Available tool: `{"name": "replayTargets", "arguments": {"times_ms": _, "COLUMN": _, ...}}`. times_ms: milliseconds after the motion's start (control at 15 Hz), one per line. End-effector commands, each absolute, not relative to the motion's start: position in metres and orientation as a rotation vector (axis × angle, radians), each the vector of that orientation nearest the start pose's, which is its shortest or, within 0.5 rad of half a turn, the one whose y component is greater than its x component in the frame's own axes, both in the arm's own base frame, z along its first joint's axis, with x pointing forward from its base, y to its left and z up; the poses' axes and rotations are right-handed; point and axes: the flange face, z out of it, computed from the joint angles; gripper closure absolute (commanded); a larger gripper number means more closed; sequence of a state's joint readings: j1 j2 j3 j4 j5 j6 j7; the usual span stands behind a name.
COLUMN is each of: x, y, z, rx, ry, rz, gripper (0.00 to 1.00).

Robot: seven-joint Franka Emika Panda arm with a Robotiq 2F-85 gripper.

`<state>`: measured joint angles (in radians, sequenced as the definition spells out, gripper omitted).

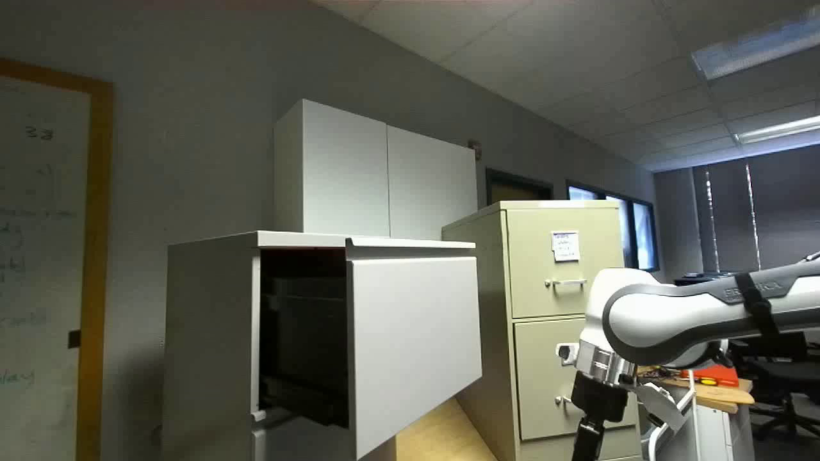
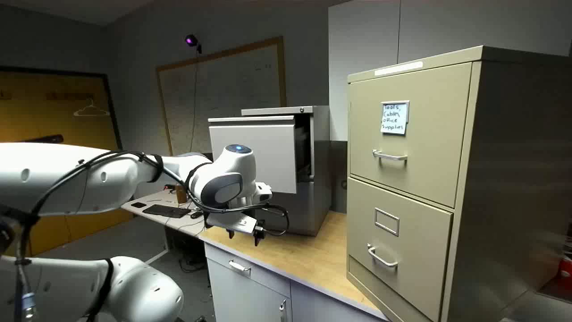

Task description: Close the top drawer of the white file cabinet

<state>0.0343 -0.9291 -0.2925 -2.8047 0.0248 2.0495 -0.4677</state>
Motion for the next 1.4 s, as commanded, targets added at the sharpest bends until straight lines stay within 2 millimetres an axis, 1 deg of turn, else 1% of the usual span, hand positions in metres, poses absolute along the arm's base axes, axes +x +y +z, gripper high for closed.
{"name": "replayTargets", "arguments": {"times_ms": 0, "x": 0.288, "y": -0.069, "z": 0.453, "rx": -2.894, "ry": -0.431, "rz": -0.325, "gripper": 0.00}}
{"name": "replayTargets", "arguments": {"times_ms": 667, "x": 0.289, "y": -0.069, "z": 0.453, "rx": -2.899, "ry": -0.433, "rz": -0.327, "gripper": 0.00}}
{"name": "replayTargets", "arguments": {"times_ms": 867, "x": 0.293, "y": -0.064, "z": 0.455, "rx": -2.911, "ry": -0.440, "rz": -0.340, "gripper": 0.00}}
{"name": "replayTargets", "arguments": {"times_ms": 1067, "x": 0.302, "y": -0.052, "z": 0.469, "rx": -2.933, "ry": -0.482, "rz": -0.406, "gripper": 0.00}}
{"name": "replayTargets", "arguments": {"times_ms": 1333, "x": 0.315, "y": -0.025, "z": 0.510, "rx": -2.938, "ry": -0.572, "rz": -0.546, "gripper": 0.00}}
